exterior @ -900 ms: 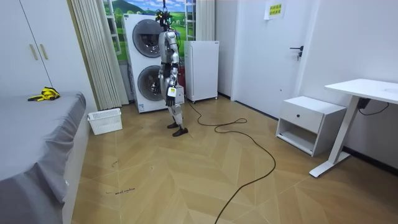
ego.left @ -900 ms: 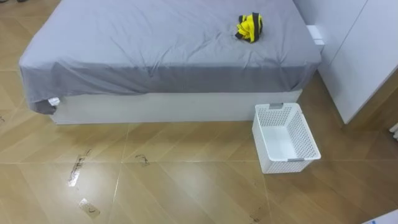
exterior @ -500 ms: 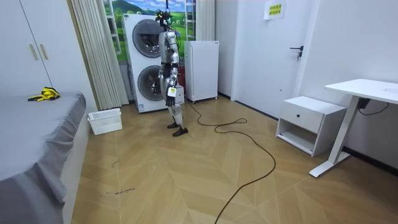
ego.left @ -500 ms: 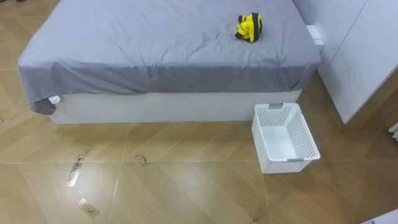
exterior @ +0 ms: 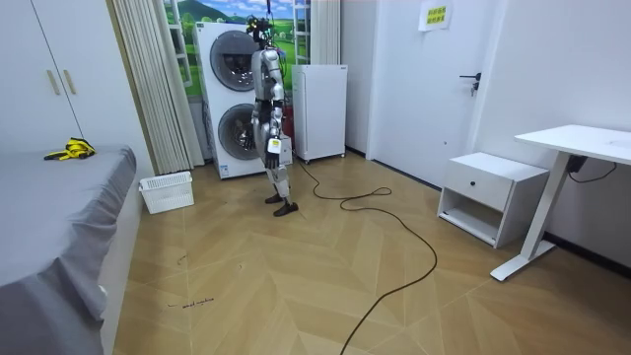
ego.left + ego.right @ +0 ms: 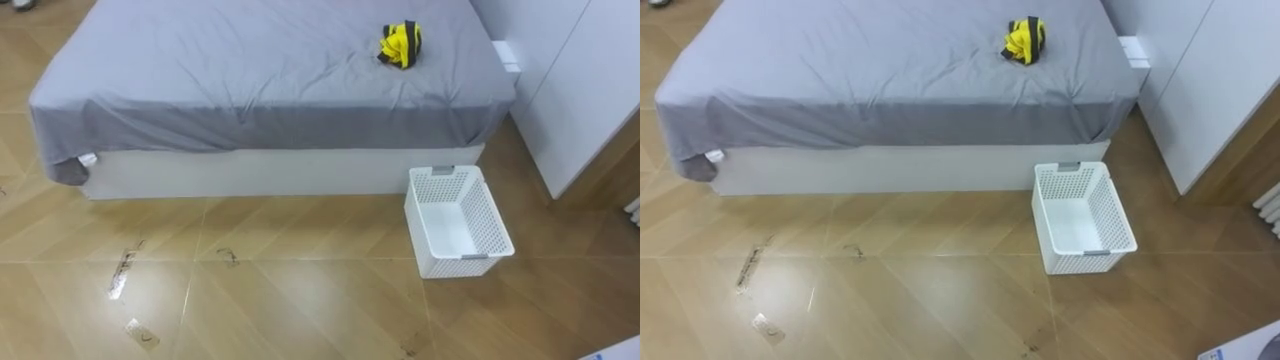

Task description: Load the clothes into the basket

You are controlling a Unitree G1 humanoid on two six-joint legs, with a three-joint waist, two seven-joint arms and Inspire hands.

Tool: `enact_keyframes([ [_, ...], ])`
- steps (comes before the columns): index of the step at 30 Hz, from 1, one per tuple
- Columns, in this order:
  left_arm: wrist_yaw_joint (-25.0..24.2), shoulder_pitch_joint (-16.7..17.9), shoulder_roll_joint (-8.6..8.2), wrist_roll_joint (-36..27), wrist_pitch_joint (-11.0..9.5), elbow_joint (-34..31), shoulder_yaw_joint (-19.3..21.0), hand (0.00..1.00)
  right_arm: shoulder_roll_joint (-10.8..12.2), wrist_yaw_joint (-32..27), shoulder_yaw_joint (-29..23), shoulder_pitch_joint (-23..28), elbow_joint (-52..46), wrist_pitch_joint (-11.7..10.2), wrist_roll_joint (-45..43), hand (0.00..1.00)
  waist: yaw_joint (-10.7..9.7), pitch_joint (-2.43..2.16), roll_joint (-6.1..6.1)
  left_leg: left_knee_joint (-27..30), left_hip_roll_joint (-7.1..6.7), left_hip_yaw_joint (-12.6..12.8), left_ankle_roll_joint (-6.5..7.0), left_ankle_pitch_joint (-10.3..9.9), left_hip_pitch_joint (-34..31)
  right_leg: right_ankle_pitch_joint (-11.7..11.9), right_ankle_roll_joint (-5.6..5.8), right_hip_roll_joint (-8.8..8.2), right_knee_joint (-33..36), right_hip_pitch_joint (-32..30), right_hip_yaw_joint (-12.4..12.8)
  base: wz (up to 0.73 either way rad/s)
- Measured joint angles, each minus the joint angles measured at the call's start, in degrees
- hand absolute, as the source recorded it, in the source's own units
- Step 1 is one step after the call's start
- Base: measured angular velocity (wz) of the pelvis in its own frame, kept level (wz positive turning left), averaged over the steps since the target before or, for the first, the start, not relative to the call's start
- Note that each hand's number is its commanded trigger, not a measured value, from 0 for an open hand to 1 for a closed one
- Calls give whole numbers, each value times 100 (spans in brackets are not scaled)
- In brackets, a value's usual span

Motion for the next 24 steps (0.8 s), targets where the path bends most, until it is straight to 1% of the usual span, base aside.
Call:
enact_keyframes([
  [2, 7, 21, 32, -16, 6, -16, 34, 0, -4, 1, 2, -56, 15, 53, -5, 0, 5, -2, 5, 429, 98, -2, -47, -186, -199, -140, -49, 42, 199, -117, -18, 0],
  [3, 6, 17, 43, -24, 9, -19, 35, 0, -4, 5, 2, -52, 29, 60, 30, 0, -1, -5, 7, 552, 125, 5, -68, -241, -258, -181, -69, 62, 264, -146, -18, 0],
  [4, 4, 20, 65, -110, 9, -23, 38, 0, -2, 7, -1, -53, 28, 63, 53, 0, 13, -1, 1, 831, 166, 42, -111, -340, -369, -276, -107, 96, 396, -196, -18, 0],
  [5, -6, 69, 87, -249, 8, -21, 70, 0, 3, 14, -1, -43, 11, 61, 49, 0, 51, -3, -27, 1197, 202, 119, -132, -360, -505, -410, -179, 89, 523, -212, -5, 0],
  [6, -10, 70, 97, -321, 9, -17, 106, 0, 2, 22, 0, -43, 15, 51, 49, 0, 47, 1, -36, 1487, 227, 154, -132, -359, -630, -464, -204, 91, 569, -216, 18, 14],
  [7, -15, 63, 130, -424, 4, -31, 108, 0, -4, 17, -16, -44, 25, 45, 52, 0, 30, 27, -59, 2346, 356, 192, -119, -334, -1067, -508, -255, 107, 590, -202, 60, 30],
  [8, -13, 89, 145, -451, -1, -36, 102, 0, -2, 3, -44, -39, 33, 52, 79, 0, 8, 36, -43, 3118, 406, 114, 9, -279, -1558, -581, -342, 144, 651, -110, 155, 34],
  [9, -7, 105, 145, -460, -2, -50, 71, 0, -7, -18, -41, -32, 32, 61, 116, 0, -10, 29, -50, 3123, 332, 71, 61, -312, -1714, -629, -356, 132, 678, -77, 186, 38],
  [10, 3, 171, 145, -486, -5, -65, -79, 0, -17, -69, -41, -34, 33, 65, 157, 0, -19, 29, -75, 2765, 132, 73, 52, -297, -2036, -719, -385, 95, 713, -43, 300, 22],
  [11, 11, 245, 119, -605, -3, -61, -194, 0, -41, -89, -41, -40, 37, 74, 171, 0, 22, 24, -119, 2171, -65, 95, -54, -173, -2345, -814, -376, 19, 751, -22, 412, 11],
  [12, 13, 299, 106, -626, 0, -60, -226, 0, -55, -92, -33, -43, 37, 73, 176, 0, 60, 30, -117, 1787, -129, 118, -123, -37, -2488, -858, -368, 4, 747, -1, 466, -19],
  [13, 14, 383, 97, -613, 1, -58, -240, 0, -72, -96, -28, -43, 46, 85, 176, 0, 153, 40, -78, 1058, -141, 128, -203, 257, -2689, -961, -354, 3, 746, 79, 528, -41],
  [14, 38, 502, 100, -618, 0, -48, -227, 0, -64, -103, -19, -40, 48, 135, 177, 0, 209, 49, -59, 557, -82, 129, -188, 630, -2838, -1095, -352, -8, 739, 214, 600, -53],
  [15, 44, 566, 98, -628, -1, -39, -223, 0, -63, -106, -14, -34, 41, 148, 176, 0, 236, 63, -39, 439, -35, 129, -174, 803, -2886, -1159, -348, -37, 723, 292, 620, -56],
  [16, 37, 633, 97, -624, 0, -28, -216, 0, -60, -129, 3, -14, 4, 177, 175, 0, 251, 52, -77, 428, -6, 130, -108, 1124, -2974, -1287, -300, -99, 644, 465, 713, -48],
  [17, 10, 627, 86, -625, -25, -41, -216, 0, -68, -168, -12, -15, -51, 188, 177, 0, 292, 55, -154, 611, -77, 197, 71, 1487, -3045, -1413, -190, -246, 595, 592, 778, -34],
  [18, -4, 601, 75, -628, -58, -41, -219, 0, -74, -202, -34, -17, -100, 187, 179, 0, 286, 47, -184, 769, -123, 247, 171, 1586, -3100, -1464, -131, -327, 544, 646, 787, -25],
  [19, -13, 533, 62, -638, -137, -21, -219, 0, -74, -256, -78, -58, -196, 170, 157, 0, 287, 17, -312, 1198, -248, 398, 380, 1466, -3210, -1601, -4, -544, 559, 696, 793, -23],
  [20, -10, 415, 42, -665, -235, -4, -223, 0, -68, -279, -117, -86, -313, 144, 148, 0, 305, 56, -395, 1647, -329, 508, 397, 1031, -3275, -1626, 52, -712, 773, 730, 711, -25],
  [21, -11, 384, 31, -693, -290, -4, -235, 0, -64, -308, -129, -101, -405, 129, 146, 0, 318, 70, -384, 1849, -331, 545, 436, 875, -3269, -1584, 133, -753, 983, 715, 631, -24],
  [22, -13, 359, 34, -693, -386, -12, -238, 0, -48, -331, -160, -86, -629, 117, 145, 0, 331, 45, -336, 2157, -304, 619, 470, 528, -3178, -1413, 422, -858, 1679, 528, 525, -29],
  [23, 0, 327, 78, -697, -429, -38, -234, 0, -12, -391, -167, -76, -939, 114, 146, 0, 341, 41, -330, 2200, -323, 720, 492, 265, -2918, -995, 527, -970, 2554, 255, 532, -27],
  [24, 8, 287, 104, -697, -435, -51, -229, 0, 8, -439, -170, -78, -1086, 107, 149, 0, 346, 34, -318, 2154, -331, 779, 505, 164, -2754, -671, 523, -1008, 2939, 140, 519, -19],
])
